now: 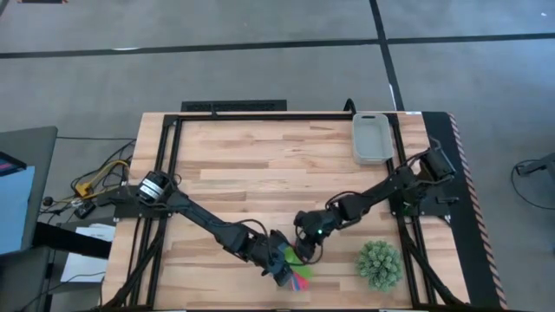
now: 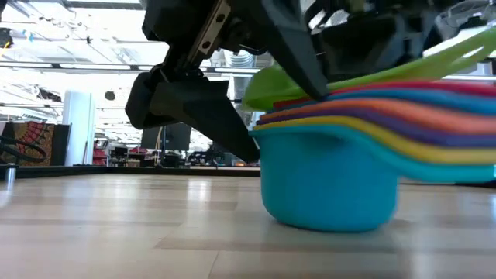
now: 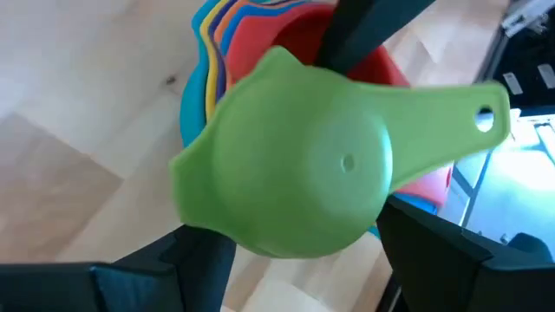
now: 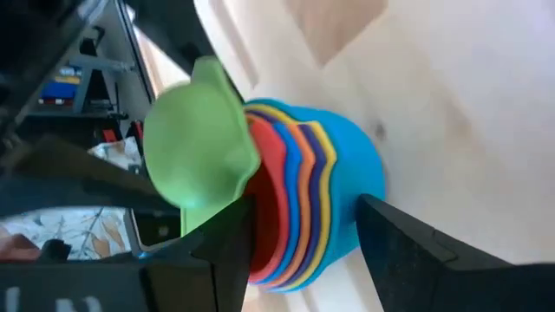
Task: Nest measuring cups in basket
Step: Put the stack of measuring cup into the gray bin
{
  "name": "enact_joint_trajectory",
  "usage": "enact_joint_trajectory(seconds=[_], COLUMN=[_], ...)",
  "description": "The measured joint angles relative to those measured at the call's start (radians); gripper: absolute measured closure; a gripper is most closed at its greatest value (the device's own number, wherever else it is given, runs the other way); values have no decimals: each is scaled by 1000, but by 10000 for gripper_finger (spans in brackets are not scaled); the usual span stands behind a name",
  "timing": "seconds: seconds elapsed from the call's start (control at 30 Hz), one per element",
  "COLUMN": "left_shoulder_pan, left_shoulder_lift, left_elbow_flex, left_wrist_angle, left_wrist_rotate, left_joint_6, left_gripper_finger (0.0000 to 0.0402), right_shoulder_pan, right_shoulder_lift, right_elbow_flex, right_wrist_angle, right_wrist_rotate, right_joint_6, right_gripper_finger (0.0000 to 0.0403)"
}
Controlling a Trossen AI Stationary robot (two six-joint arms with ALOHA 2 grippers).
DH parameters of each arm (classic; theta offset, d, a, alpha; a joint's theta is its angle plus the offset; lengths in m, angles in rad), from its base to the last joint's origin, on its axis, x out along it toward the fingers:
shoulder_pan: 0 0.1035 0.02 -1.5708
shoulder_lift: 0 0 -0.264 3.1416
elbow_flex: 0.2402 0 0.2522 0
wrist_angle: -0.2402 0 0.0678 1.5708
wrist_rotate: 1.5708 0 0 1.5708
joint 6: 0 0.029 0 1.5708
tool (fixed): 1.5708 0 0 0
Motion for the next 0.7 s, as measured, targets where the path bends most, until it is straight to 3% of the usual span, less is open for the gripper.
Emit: enact_joint_trajectory(seconds=[0.37, 0.57, 0.7], left_shoulder_pan=[73, 134, 163], left_shoulder_lift=[-73, -82, -92], left_elbow_flex=[-3, -4, -5], left_wrist_angle=[-223, -257, -271], left_wrist_rotate=[-22, 78, 86], left_joint_6=[131, 228, 259], left_gripper_finger=[145, 145, 145], right_shoulder_pan=[-121, -183, -224], right_shoulder_lift=[-2, -2, -2], right_elbow_flex=[2, 2, 2], right_wrist_angle=[-8, -12, -11], right_wrist_rotate=[-16, -59, -84], right_joint_6=[-63, -102, -113], right_gripper_finger=[185, 184, 186])
